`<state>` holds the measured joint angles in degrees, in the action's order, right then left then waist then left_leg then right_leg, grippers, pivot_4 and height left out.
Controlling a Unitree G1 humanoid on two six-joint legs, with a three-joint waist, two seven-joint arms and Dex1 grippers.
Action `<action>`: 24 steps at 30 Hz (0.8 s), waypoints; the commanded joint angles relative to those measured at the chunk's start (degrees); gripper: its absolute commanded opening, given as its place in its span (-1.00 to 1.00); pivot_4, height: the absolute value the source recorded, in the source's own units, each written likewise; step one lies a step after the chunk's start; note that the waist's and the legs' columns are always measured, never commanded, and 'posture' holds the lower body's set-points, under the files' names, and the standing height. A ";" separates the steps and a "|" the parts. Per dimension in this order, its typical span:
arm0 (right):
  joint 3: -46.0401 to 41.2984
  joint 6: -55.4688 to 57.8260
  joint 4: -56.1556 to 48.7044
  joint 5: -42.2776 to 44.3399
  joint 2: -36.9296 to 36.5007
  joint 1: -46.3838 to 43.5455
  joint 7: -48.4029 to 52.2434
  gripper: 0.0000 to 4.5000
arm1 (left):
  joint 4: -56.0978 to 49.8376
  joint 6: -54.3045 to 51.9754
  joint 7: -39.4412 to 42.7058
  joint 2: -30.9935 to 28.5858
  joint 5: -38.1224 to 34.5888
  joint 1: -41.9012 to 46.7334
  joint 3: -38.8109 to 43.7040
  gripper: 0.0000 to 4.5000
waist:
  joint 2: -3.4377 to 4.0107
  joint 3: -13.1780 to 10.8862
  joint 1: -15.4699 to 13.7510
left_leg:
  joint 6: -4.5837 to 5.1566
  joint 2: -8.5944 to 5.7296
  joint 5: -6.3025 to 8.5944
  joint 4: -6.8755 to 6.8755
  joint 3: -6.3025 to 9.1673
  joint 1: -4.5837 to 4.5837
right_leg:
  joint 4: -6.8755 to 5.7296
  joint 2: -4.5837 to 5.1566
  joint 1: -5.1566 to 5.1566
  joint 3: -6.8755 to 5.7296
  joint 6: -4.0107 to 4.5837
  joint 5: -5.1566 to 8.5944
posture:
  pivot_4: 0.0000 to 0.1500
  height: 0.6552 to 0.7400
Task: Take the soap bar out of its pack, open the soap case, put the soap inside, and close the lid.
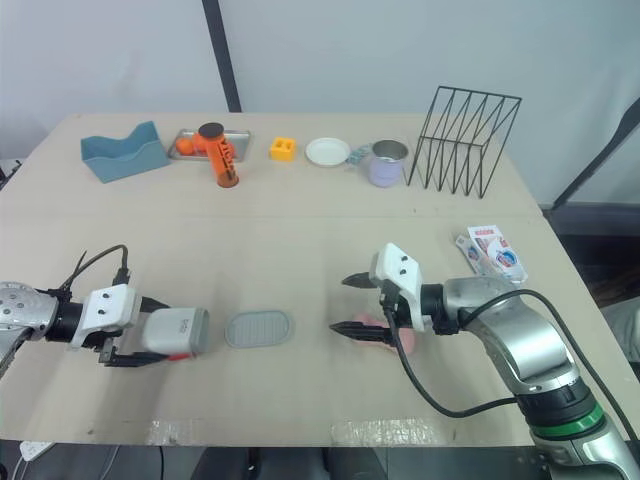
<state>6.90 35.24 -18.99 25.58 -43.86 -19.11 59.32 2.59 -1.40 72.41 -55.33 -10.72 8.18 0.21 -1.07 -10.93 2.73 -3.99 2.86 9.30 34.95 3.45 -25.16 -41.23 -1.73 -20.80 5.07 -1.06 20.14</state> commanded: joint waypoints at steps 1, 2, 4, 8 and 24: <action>0.12 -0.68 -0.81 -0.02 0.59 -1.02 -0.20 0.99 | 1.62 -0.09 3.39 -1.68 -3.19 -0.85 2.40 0.78 | 0.00 0.00 0.01 | 0.00 0.00 0.00 0.00 -0.01 0.01 | 0.00 0.00 0.00 0.00 0.01 0.00 | 1.00 0.93; 0.08 -0.65 -0.81 -0.07 0.65 -1.02 -0.17 0.99 | 1.94 0.58 3.29 -2.00 -2.78 -1.15 2.42 0.78 | 0.00 0.00 0.01 | 0.00 0.00 0.00 0.00 -0.01 0.01 | 0.00 0.00 0.00 0.00 0.01 0.00 | 1.00 0.93; -0.02 -0.70 -0.64 -0.09 0.65 -1.03 -0.13 0.99 | 3.43 2.31 0.84 -1.14 -1.09 -0.40 2.50 0.78 | 0.00 0.00 0.01 | 0.00 0.00 0.00 -0.01 -0.01 0.01 | 0.00 0.01 -0.01 0.00 0.01 0.00 | 1.00 0.93; 0.04 -0.67 -0.67 -0.05 0.69 -1.02 -0.23 0.99 | 4.12 1.51 1.46 -1.36 -1.09 -0.16 1.86 0.78 | 0.00 0.00 0.01 | 0.00 0.01 0.00 -0.01 -0.02 0.04 | -0.01 0.00 0.00 -0.01 0.04 -0.02 | 1.00 0.93; 0.12 -0.28 -1.16 0.08 0.87 -0.75 -0.64 0.99 | 3.60 0.47 4.27 -2.98 -1.36 -1.01 0.78 0.78 | 0.05 0.03 0.17 | -0.01 0.05 0.00 -0.07 -0.09 0.10 | -0.02 -0.01 -0.01 0.02 0.06 -0.03 | 1.00 0.93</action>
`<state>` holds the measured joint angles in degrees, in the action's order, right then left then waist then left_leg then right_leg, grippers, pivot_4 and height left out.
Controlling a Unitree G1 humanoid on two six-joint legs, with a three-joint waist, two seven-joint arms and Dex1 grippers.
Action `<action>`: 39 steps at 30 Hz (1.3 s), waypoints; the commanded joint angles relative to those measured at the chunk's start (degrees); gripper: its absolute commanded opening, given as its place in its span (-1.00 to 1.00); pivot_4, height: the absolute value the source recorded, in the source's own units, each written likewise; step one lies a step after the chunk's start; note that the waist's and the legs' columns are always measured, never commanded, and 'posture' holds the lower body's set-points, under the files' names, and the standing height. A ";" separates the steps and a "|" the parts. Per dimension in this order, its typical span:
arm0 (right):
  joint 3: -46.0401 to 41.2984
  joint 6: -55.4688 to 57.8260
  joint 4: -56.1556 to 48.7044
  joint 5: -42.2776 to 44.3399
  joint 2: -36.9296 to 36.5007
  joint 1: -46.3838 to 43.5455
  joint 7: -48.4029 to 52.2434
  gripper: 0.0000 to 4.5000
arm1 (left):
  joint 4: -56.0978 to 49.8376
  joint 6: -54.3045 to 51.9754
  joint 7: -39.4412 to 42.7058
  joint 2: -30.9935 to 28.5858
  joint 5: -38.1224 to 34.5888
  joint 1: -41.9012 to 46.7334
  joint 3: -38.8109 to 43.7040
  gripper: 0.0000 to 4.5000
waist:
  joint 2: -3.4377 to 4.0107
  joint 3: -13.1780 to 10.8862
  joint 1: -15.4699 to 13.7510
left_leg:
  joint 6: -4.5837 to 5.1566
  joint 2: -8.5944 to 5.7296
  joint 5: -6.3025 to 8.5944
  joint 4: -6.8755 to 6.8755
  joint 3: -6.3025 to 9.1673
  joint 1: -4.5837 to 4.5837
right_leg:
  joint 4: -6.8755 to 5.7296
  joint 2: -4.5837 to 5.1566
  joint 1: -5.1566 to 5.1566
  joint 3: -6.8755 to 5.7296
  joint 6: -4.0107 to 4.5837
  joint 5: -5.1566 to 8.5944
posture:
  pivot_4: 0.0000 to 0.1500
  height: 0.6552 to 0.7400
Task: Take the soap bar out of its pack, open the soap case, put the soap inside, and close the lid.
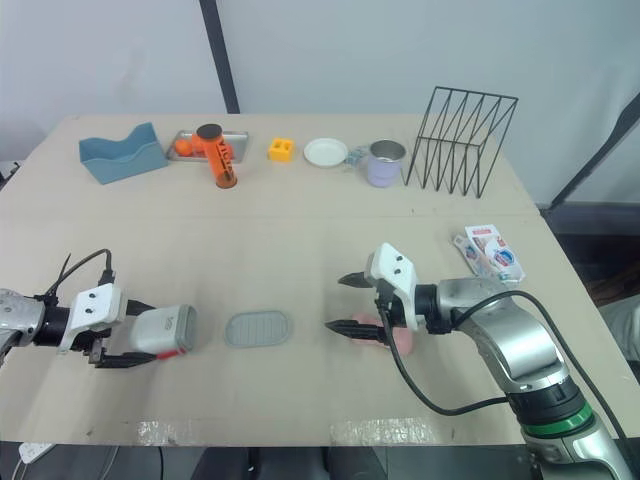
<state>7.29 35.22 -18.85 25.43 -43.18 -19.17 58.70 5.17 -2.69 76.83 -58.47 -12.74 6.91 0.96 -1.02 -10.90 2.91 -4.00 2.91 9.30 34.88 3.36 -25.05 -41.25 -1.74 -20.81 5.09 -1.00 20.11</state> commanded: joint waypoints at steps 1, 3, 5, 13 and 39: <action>-0.26 -0.26 -1.24 0.22 0.19 -0.71 -0.03 0.99 | 0.95 2.00 -0.41 0.42 0.61 0.44 0.20 0.78 | 0.00 0.00 -0.02 | 0.00 0.00 0.00 0.00 0.00 0.00 | 0.00 0.00 0.00 0.00 0.00 0.00 | 1.00 0.93; -0.19 -0.32 -1.12 0.17 0.18 -0.83 0.03 0.99 | 0.56 1.41 0.40 0.46 -0.15 0.60 0.10 0.78 | 0.00 0.00 -0.07 | 0.00 0.00 0.00 0.00 0.01 0.00 | 0.00 0.00 0.00 -0.01 0.00 0.00 | 1.00 0.93; -0.09 -0.34 -0.91 0.13 0.21 -1.10 0.12 1.00 | 0.30 1.57 0.32 0.93 -0.50 0.94 0.20 0.69 | 0.00 0.00 -0.14 | -0.01 -0.01 0.00 0.01 0.01 0.00 | 0.00 0.00 0.00 -0.01 0.00 0.00 | 1.00 0.93; 0.22 -0.40 -0.45 -0.06 0.46 -1.66 0.32 1.00 | -0.26 -0.42 -0.62 1.21 -0.79 0.90 0.64 0.78 | 0.00 0.00 -0.15 | -0.01 -0.01 -0.01 0.01 0.03 -0.01 | 0.00 0.01 0.00 -0.03 0.00 0.00 | 1.00 0.93; 0.52 -0.53 -0.43 0.04 1.02 -2.31 0.85 1.00 | 0.31 3.03 -4.09 2.17 -0.82 2.35 2.14 0.78 | -0.03 0.00 -0.16 | -0.01 0.01 -0.01 0.01 0.05 -0.04 | 0.00 0.00 -0.01 -0.05 0.02 -0.01 | 1.00 0.93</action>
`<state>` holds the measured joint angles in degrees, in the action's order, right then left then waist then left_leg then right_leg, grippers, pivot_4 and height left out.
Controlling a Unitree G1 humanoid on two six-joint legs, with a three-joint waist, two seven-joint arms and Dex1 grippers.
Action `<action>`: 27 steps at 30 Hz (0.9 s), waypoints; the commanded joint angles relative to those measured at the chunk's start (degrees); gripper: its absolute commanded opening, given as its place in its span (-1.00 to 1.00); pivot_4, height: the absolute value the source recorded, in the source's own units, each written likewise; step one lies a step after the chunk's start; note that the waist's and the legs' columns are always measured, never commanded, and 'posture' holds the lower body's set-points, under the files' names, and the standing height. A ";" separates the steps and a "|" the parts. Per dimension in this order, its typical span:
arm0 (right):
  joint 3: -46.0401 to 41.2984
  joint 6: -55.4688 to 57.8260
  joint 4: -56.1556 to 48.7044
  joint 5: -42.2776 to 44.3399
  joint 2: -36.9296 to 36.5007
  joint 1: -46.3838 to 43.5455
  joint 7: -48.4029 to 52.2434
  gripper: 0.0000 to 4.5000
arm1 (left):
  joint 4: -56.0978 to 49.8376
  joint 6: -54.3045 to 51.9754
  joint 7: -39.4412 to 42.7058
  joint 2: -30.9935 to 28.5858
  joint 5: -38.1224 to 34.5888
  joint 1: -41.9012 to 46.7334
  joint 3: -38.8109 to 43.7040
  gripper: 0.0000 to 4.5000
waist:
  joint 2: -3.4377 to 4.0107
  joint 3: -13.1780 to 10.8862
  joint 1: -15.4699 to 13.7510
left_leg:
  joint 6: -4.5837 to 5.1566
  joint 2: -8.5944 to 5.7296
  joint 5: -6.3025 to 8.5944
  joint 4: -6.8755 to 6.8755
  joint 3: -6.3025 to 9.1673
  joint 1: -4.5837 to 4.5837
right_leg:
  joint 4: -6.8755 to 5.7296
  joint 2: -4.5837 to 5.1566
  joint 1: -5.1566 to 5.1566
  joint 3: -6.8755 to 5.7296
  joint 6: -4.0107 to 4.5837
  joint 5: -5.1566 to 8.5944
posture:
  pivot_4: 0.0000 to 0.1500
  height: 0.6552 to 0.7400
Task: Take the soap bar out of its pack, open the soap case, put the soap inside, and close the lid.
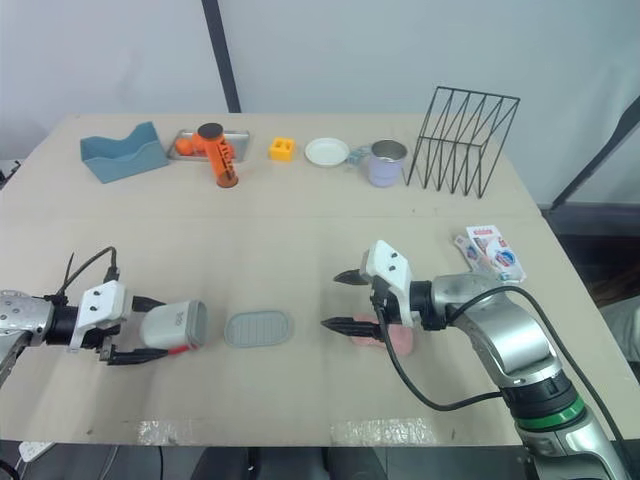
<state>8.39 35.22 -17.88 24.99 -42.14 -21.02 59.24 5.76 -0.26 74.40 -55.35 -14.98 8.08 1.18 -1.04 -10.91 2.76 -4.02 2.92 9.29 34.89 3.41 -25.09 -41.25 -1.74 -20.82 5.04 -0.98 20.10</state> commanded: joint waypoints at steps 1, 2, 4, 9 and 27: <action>-0.50 -0.58 -1.32 0.38 0.05 -0.54 0.31 1.00 | -0.85 -0.51 0.16 -1.41 -0.29 0.92 2.04 0.78 | -0.01 0.01 -0.01 | 0.00 -0.01 0.00 0.01 0.01 -0.01 | 0.00 0.00 0.00 0.00 0.00 0.00 | 1.00 0.93; -0.47 -0.58 -1.22 0.34 0.13 -0.64 0.29 1.00 | -2.40 -3.59 3.63 -2.94 -2.76 -0.37 1.76 0.78 | -0.01 0.01 0.00 | 0.00 -0.02 0.00 0.01 0.00 -0.01 | 0.00 0.01 0.01 0.01 0.00 0.00 | 1.00 0.93; -0.45 -0.47 -1.28 0.33 0.24 -0.74 0.19 1.00 | -3.27 -3.70 6.25 -3.86 -3.80 -1.58 1.60 0.78 | -0.03 -0.01 0.20 | 0.00 0.00 0.00 -0.01 0.00 -0.04 | 0.01 0.00 -0.02 -0.01 0.00 0.00 | 1.00 0.93; -0.42 -0.27 -1.65 0.40 0.46 -0.39 -0.07 1.00 | -1.80 -1.52 1.43 -2.00 -0.51 0.05 1.55 0.78 | -0.03 0.00 0.00 | -0.03 0.04 -0.02 -0.02 0.04 -0.02 | -0.01 -0.04 -0.03 -0.05 0.03 -0.02 | 1.00 0.93; 0.08 -0.39 -1.17 0.23 1.18 -0.64 -0.33 1.00 | -2.77 -0.48 0.31 -2.22 1.37 -2.26 2.53 0.55 | -0.02 0.00 0.00 | -0.03 0.04 -0.02 -0.03 0.01 -0.02 | 0.00 -0.01 -0.04 -0.05 0.04 -0.02 | 1.00 0.93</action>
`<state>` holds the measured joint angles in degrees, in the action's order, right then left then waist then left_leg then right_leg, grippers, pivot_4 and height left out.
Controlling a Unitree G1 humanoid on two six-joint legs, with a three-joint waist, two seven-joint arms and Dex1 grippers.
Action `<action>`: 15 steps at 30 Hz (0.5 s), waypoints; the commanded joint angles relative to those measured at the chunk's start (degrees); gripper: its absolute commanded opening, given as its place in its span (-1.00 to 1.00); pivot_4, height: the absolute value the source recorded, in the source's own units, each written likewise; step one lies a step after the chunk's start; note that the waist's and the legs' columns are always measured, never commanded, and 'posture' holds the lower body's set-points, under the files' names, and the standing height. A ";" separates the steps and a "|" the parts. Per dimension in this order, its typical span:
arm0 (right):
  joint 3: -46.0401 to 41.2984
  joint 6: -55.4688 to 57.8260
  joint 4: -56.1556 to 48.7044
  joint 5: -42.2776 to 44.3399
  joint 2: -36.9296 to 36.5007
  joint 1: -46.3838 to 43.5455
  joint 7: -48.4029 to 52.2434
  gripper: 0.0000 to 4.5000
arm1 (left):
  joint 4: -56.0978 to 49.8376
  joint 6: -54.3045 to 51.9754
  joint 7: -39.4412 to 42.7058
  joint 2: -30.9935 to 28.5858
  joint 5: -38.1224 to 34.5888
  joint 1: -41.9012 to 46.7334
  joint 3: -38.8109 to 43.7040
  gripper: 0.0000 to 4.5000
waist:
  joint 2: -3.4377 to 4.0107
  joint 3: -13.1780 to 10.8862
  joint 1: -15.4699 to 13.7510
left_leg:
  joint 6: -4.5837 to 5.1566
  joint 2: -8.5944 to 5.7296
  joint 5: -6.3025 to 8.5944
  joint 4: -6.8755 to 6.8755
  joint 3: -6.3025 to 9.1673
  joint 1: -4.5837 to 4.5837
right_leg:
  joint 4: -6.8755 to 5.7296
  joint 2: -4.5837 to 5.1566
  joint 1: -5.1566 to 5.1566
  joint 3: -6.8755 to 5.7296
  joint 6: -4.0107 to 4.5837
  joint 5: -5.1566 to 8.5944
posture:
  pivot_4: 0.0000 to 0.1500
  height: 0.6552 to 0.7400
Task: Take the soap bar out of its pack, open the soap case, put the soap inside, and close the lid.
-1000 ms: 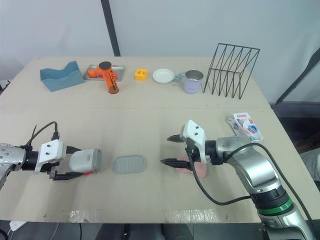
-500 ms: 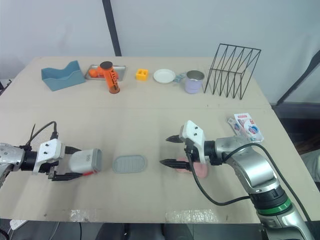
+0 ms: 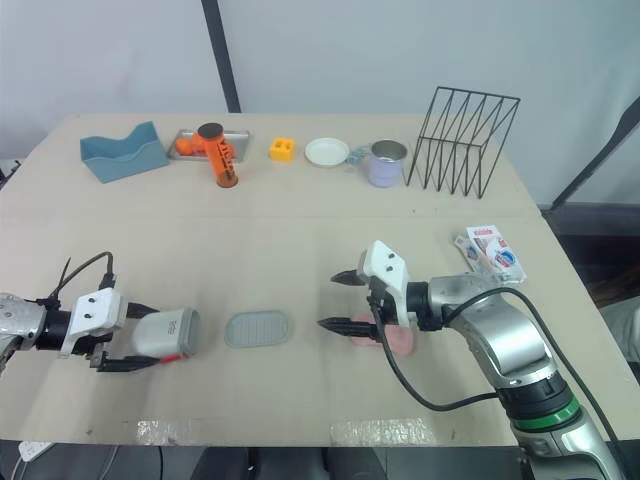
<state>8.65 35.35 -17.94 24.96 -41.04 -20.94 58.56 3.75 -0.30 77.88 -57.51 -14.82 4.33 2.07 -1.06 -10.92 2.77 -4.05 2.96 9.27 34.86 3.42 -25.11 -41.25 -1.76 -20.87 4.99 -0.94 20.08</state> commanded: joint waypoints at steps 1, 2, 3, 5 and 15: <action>-0.06 -0.62 -0.89 0.13 0.15 -0.94 0.38 1.00 | -1.37 -2.08 -2.00 -0.14 -0.57 1.65 1.81 0.55 | -0.01 0.00 -0.01 | 0.00 0.01 0.00 0.00 0.02 0.00 | 0.00 -0.02 0.00 -0.02 0.01 0.00 | 1.00 0.93; 0.03 -0.69 -0.73 0.05 0.21 -1.11 0.42 1.00 | -1.58 -3.11 -1.90 0.18 -1.62 2.12 1.99 0.78 | -0.01 0.00 -0.01 | 0.00 0.01 0.00 0.01 0.02 0.01 | -0.01 -0.02 0.01 -0.02 0.01 -0.01 | 1.00 0.93; 0.07 -0.74 -0.65 0.00 0.23 -1.21 0.47 1.00 | -2.03 -4.20 -0.55 -0.24 -2.78 2.05 1.76 0.78 | -0.01 0.01 -0.01 | 0.00 0.01 0.00 0.01 0.02 0.01 | 0.00 -0.02 0.01 -0.02 0.01 -0.01 | 1.00 0.93; 0.11 -0.74 -0.50 -0.06 0.25 -1.50 0.52 1.00 | -1.70 -3.74 -0.15 -0.56 -2.49 2.13 1.39 1.00 | -0.01 0.00 -0.01 | 0.00 0.00 0.00 0.01 0.02 -0.01 | 0.00 -0.01 0.01 -0.02 0.00 0.00 | 1.00 0.93; -0.12 -0.51 -0.65 0.03 0.17 -1.61 0.64 1.00 | 0.46 0.33 -5.93 1.58 2.15 4.58 1.16 1.00 | -0.01 0.00 -0.02 | 0.00 0.00 0.00 0.00 0.02 0.00 | 0.00 -0.01 0.00 -0.02 0.01 0.00 | 1.00 0.93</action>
<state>9.04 35.28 -17.77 24.51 -40.91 -21.83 58.81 3.96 -1.98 74.93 -56.40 -14.51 7.74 2.07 -1.06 -10.91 2.74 -4.05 2.96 9.27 34.86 3.45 -25.12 -41.25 -1.77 -20.86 4.96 -0.94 20.07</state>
